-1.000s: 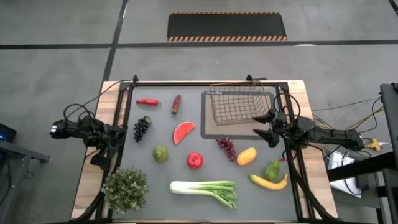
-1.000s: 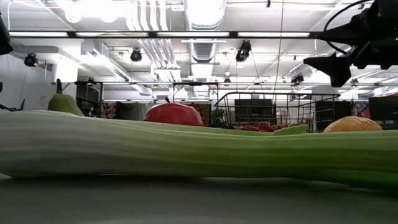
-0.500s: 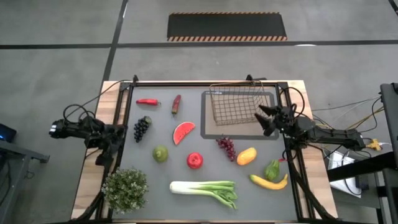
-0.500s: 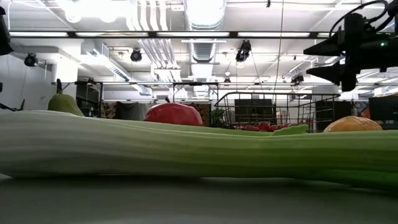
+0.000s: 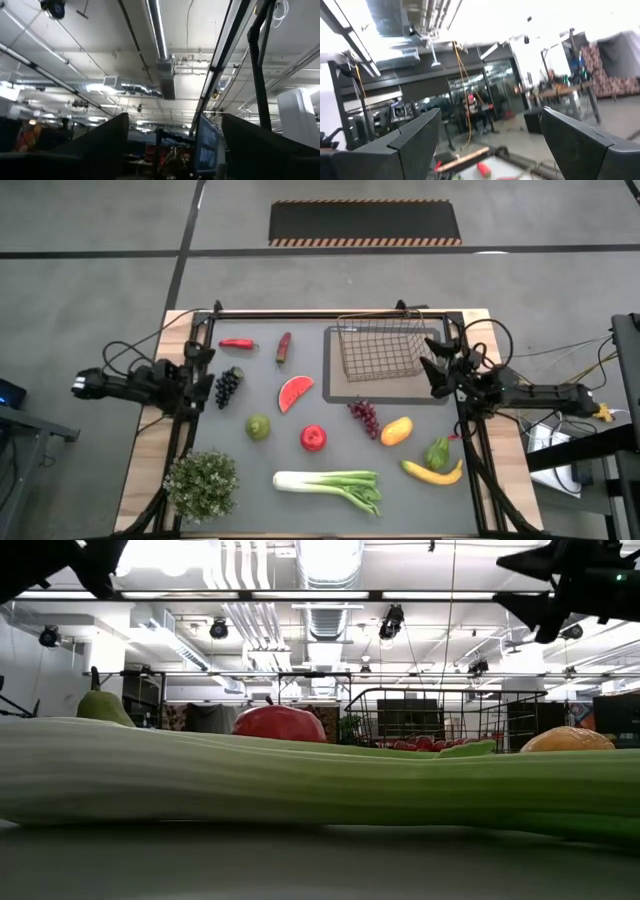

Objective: Build produce basket
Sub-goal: Put the watermelon into the wire basket

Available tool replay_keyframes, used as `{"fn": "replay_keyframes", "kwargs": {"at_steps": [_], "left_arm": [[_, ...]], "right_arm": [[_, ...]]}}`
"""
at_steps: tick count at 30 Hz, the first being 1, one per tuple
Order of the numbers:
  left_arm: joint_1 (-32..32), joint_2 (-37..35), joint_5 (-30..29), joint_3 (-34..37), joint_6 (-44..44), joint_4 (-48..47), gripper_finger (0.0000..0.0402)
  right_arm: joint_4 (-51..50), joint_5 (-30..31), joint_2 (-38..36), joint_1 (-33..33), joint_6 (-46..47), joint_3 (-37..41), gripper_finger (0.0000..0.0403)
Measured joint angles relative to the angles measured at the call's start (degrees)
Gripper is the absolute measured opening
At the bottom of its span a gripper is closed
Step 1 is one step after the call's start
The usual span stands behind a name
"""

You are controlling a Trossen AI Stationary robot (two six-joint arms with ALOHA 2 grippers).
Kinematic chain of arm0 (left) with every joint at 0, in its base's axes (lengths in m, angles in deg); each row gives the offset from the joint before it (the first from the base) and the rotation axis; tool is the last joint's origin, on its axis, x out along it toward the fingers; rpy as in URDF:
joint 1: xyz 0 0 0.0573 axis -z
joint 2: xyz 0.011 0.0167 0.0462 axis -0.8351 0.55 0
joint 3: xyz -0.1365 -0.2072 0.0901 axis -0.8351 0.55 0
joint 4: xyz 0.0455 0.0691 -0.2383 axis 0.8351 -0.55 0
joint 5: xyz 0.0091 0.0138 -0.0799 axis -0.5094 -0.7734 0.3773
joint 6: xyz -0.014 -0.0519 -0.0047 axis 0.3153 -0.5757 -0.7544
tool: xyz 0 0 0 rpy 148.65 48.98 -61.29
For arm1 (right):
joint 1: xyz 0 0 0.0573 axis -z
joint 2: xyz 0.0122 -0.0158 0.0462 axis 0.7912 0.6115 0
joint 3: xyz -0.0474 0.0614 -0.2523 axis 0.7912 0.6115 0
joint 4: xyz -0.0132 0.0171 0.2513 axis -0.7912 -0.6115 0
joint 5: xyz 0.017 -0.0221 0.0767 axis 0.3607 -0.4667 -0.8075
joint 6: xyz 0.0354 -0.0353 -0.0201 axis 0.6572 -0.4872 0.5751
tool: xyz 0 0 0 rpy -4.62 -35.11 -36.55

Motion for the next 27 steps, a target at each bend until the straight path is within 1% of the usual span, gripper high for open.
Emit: {"fn": "replay_keyframes", "kwargs": {"at_steps": [4,8,12,14,18,20,23,25,27], "left_arm": [[0.02,4.56,-1.75,-1.42,-1.8,-0.06,0.0302],[-0.01,9.27,-5.82,-3.95,-3.21,0.05,0.0301],[0.0,14.43,-6.85,-6.81,-3.9,-0.81,0.0301],[0.0,16.76,-8.51,-8.63,-4.74,-2.56,0.0301],[0.0,20.03,-13.22,-13.04,-5.13,-9.35,0.0301],[-0.07,21.55,-14.57,-15.99,-5.19,-14.49,0.0301],[-0.31,23.93,-14.61,-21.16,-4.78,-23.78,0.0301],[-0.31,25.02,-14.59,-24.62,-4.7,-30.57,0.0301],[-0.31,26.2,-14.5,-27.34,-4.25,-37.35,0.0301]], "right_arm": [[0.99,-1.32,4.91,0.0,-3.82,-3.37,0.0324],[0.68,-1.35,11.14,0.0,-8.79,-8.91,0.0324],[-0.31,-5.22,16.96,0.0,-12.04,-14.79,0.0324],[-2.3,-6.21,19.92,0.0,-13.01,-18.08,0.0324],[-7.52,-6.86,25.52,0.0,-14.32,-24.28,0.0324],[-9.65,-6.92,28.4,0.0,-14.82,-27.28,0.0324],[-13.22,-7.06,32.61,0.02,-15.98,-32.06,0.0324],[-17.3,-7.32,35.91,0.0,-16.63,-35.1,0.0324],[-18.74,-7.37,38.9,0.0,-17.55,-39.11,0.0324]]}}
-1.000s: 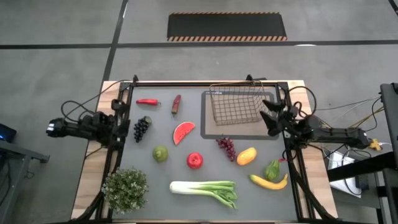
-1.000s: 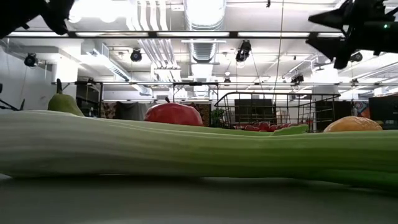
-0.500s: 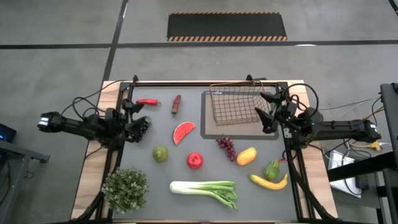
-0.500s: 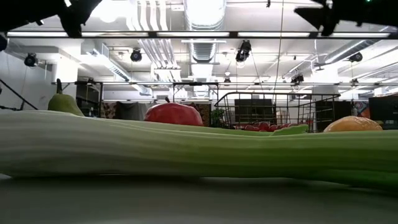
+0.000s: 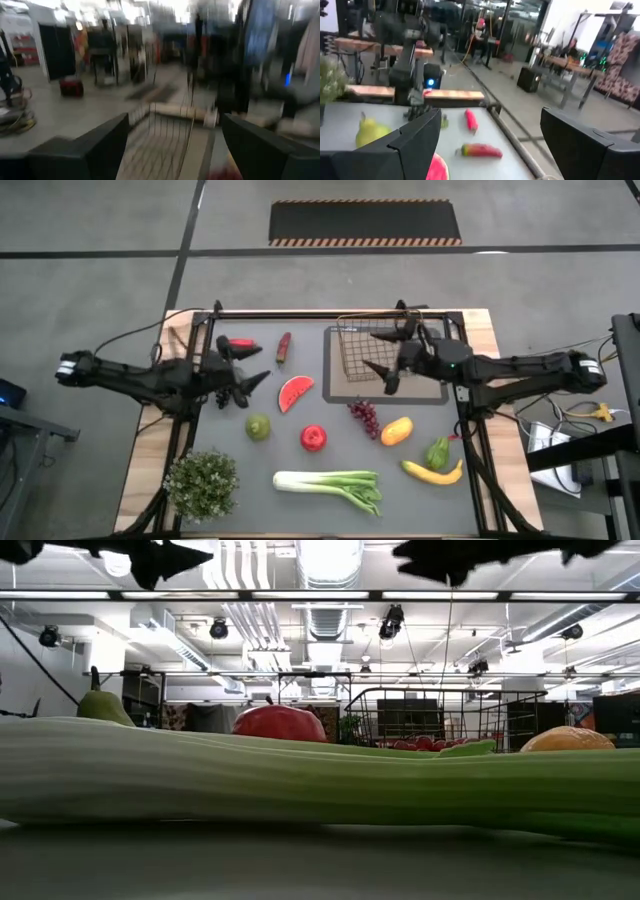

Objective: Build produce basket
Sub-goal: Put the watermelon into the wire basket

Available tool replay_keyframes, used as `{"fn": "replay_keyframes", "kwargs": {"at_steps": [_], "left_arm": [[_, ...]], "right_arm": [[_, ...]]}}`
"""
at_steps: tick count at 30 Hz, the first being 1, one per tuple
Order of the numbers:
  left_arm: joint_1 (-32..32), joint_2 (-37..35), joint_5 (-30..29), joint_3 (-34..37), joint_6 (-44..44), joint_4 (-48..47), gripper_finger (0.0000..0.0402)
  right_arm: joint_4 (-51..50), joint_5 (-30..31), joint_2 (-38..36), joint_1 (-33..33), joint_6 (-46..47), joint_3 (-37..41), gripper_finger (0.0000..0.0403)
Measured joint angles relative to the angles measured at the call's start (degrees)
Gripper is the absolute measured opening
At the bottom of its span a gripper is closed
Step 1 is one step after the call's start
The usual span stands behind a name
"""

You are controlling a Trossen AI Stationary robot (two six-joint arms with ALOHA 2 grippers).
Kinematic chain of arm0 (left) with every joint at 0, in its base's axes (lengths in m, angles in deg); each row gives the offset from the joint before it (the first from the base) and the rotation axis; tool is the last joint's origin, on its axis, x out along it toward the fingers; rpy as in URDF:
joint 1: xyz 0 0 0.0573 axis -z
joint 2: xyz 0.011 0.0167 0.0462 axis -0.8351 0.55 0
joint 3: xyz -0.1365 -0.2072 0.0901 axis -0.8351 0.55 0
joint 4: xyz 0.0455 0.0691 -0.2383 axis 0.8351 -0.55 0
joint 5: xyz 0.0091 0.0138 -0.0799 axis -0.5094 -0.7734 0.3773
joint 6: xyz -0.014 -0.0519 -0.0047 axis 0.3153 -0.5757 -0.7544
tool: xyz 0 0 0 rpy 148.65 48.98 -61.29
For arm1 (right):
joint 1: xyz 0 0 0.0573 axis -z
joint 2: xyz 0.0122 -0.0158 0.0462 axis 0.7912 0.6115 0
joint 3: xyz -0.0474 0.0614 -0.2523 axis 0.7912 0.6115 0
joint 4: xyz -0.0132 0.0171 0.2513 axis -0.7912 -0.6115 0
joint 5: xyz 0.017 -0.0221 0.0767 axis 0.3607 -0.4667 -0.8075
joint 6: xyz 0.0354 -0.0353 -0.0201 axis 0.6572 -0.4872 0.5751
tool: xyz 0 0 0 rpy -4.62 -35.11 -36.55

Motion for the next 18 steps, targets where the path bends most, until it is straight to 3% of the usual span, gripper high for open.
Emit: {"fn": "replay_keyframes", "kwargs": {"at_steps": [2,11,18], "left_arm": [[0.0,0.93,-0.03,-1.55,1.07,-3.96,0.0301],[0.0,-0.12,-0.01,-1.47,7.96,-3.65,0.0301],[0.0,-3.81,-0.07,2.17,9.2,-3.72,0.0301]], "right_arm": [[-2.5,0.03,3.25,0.11,-0.97,-4.05,0.0324],[-21.12,-4.39,20.67,2.09,-2.02,-24.34,0.0324],[-36.87,-4.45,34.51,3.79,-2.01,-39.39,0.0324]]}}
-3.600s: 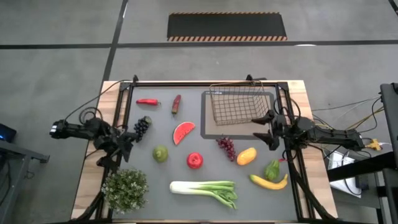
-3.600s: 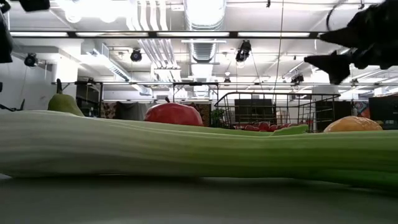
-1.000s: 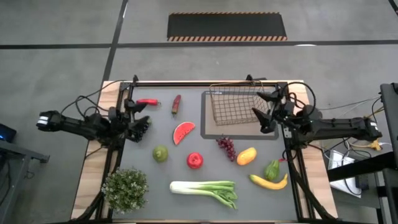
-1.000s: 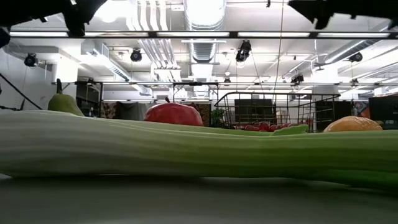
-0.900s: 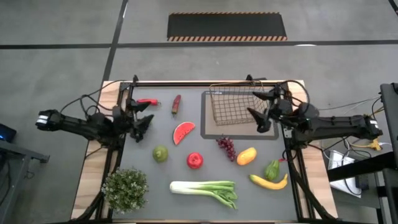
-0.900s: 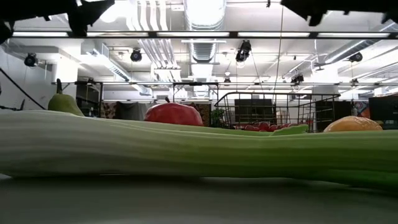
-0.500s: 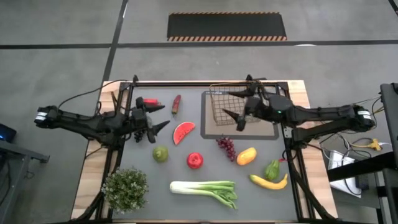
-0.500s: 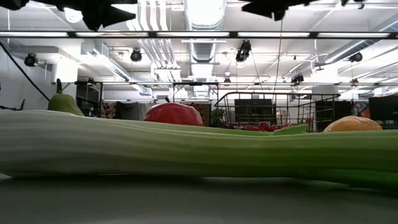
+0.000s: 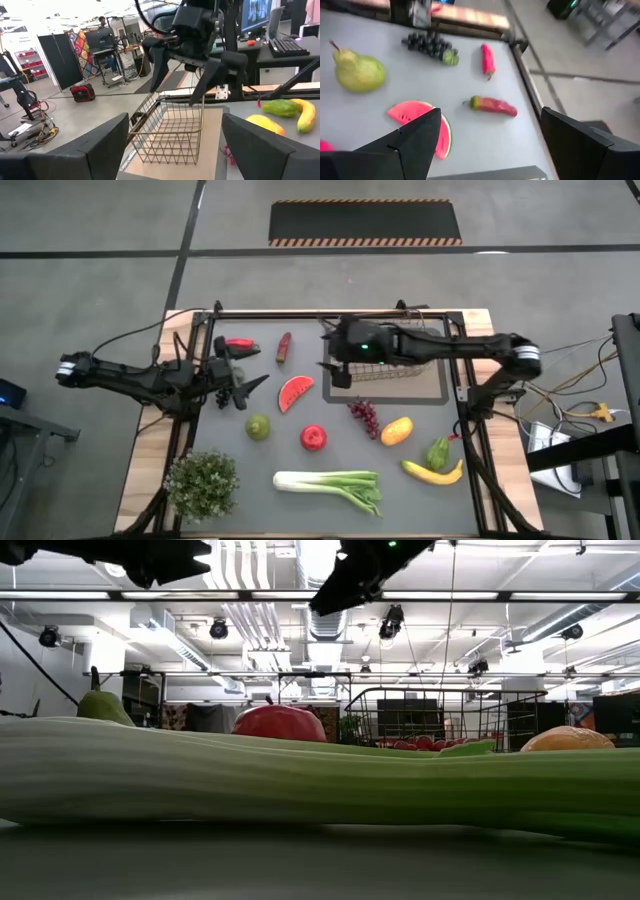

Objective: Build produce basket
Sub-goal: Put the watermelon into the wire basket

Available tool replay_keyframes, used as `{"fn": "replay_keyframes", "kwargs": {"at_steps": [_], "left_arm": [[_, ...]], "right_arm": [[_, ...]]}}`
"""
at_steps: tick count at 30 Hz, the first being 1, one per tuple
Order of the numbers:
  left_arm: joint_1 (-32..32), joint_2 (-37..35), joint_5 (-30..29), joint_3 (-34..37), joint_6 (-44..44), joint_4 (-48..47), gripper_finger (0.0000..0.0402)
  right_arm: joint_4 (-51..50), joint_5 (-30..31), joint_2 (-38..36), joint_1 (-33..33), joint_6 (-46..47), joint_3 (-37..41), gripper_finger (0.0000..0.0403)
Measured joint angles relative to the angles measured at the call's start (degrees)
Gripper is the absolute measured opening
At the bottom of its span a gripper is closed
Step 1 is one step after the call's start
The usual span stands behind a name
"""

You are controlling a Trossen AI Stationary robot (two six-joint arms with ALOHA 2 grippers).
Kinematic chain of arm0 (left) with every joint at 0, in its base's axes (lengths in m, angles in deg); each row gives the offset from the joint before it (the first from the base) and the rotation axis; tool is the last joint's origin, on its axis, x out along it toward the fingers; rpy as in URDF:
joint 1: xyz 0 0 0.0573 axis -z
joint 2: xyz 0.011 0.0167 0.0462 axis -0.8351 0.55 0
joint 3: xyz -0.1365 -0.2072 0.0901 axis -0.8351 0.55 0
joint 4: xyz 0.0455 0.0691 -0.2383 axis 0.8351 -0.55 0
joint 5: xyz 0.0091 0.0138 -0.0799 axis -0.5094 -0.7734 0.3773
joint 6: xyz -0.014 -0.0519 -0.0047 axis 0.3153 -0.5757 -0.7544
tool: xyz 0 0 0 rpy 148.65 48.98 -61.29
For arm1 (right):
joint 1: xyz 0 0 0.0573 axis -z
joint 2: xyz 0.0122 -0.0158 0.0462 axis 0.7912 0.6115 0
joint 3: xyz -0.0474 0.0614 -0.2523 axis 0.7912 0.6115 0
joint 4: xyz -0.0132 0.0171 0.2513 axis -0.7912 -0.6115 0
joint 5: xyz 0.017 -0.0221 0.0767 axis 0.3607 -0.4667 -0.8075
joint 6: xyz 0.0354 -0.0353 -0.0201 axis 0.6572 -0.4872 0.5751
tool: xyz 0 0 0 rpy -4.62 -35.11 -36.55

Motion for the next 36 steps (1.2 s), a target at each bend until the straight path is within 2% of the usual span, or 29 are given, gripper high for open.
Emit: {"fn": "replay_keyframes", "kwargs": {"at_steps": [2,7,14,26,36], "left_arm": [[0.0,-1.05,-0.02,0.41,-0.06,0.54,0.0301],[0.0,-4.19,-0.05,1.35,0.2,1.13,0.0301],[0.0,-7.36,-0.09,2.7,2.37,0.92,0.0301],[0.0,-10.32,-0.09,3.47,2.45,0.72,0.0301],[0.02,-10.07,-0.07,3.49,2.47,0.46,0.0301]], "right_arm": [[-3.08,-0.57,3.3,0.44,-0.01,-3.84,0.0324],[-7.26,-6.62,12.49,1.37,-0.2,-11.35,0.0323],[-9.88,-10.89,22.68,3.1,-1.7,-20.71,0.0323],[-11.05,-18.47,35.99,4.69,-4.61,-28.18,0.0323],[-22.11,-20.87,45.46,4.8,-6.69,-38.56,0.0323]]}}
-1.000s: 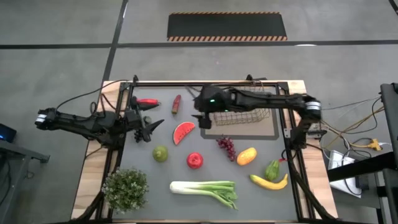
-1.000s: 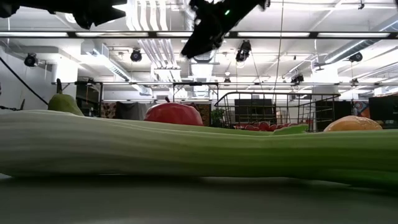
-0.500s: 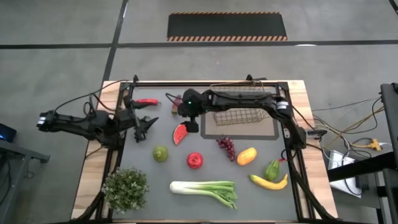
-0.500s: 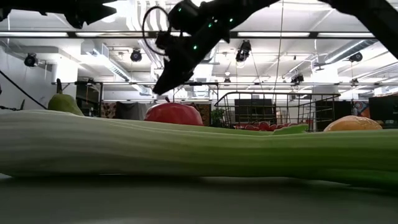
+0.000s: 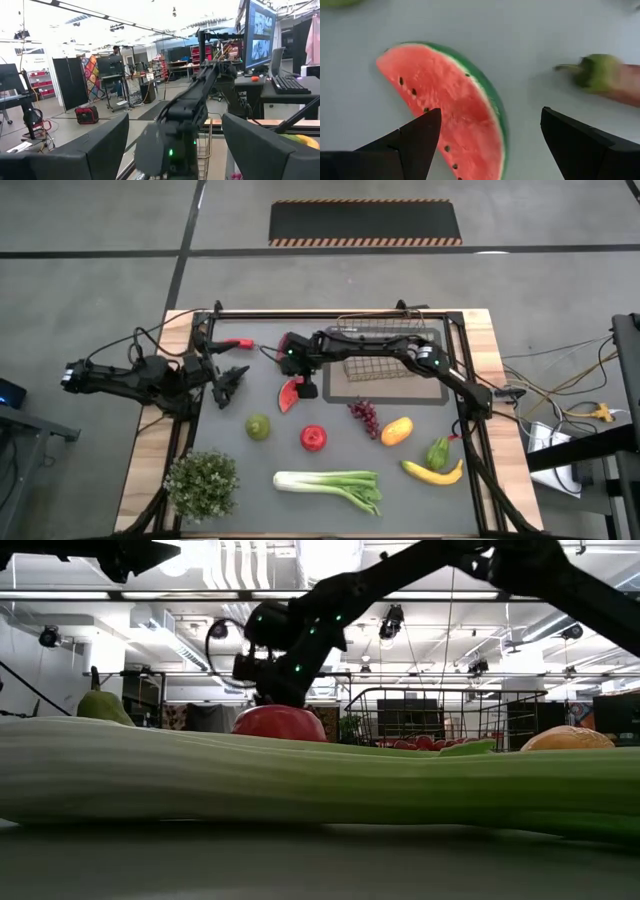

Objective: Build produce basket
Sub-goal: Put the watermelon into the wire basket

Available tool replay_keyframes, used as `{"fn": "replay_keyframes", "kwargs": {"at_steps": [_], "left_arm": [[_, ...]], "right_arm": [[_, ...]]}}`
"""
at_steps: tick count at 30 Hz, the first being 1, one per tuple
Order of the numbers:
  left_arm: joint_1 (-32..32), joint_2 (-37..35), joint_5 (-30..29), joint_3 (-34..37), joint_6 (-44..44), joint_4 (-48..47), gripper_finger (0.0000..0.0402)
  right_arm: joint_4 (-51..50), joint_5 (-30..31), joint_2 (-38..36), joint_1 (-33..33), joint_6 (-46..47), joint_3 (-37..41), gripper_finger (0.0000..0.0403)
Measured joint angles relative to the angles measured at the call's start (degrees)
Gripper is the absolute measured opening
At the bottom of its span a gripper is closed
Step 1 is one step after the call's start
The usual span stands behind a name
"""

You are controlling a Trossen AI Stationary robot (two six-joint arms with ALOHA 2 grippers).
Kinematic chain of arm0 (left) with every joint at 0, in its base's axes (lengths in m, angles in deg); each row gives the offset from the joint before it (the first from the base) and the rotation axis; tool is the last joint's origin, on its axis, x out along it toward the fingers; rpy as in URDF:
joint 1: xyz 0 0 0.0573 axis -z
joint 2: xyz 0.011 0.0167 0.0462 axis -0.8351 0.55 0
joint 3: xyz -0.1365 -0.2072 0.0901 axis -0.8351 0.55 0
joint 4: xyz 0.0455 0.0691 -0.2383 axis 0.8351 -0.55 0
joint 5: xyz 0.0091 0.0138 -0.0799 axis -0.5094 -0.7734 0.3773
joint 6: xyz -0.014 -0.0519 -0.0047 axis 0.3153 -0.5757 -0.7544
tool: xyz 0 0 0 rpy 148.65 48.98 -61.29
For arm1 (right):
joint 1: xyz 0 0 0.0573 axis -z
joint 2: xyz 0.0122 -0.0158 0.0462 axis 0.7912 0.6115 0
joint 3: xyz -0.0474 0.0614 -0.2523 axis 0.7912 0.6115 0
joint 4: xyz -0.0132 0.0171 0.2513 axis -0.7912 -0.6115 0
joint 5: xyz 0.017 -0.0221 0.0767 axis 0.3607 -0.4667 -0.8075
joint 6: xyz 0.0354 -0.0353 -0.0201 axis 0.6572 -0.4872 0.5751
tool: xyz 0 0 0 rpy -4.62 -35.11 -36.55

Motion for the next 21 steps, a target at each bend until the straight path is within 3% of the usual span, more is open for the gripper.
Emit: {"fn": "replay_keyframes", "kwargs": {"at_steps": [7,21], "left_arm": [[0.0,0.35,0.01,0.0,-0.03,0.02,0.0301],[-0.02,0.37,0.01,0.0,-0.03,0.07,0.0301]], "right_arm": [[-3.29,-1.07,3.6,-0.09,-1.4,-3.32,0.0301],[-3.81,-3.43,4.16,0.0,-1.44,-3.81,0.0179]]}}
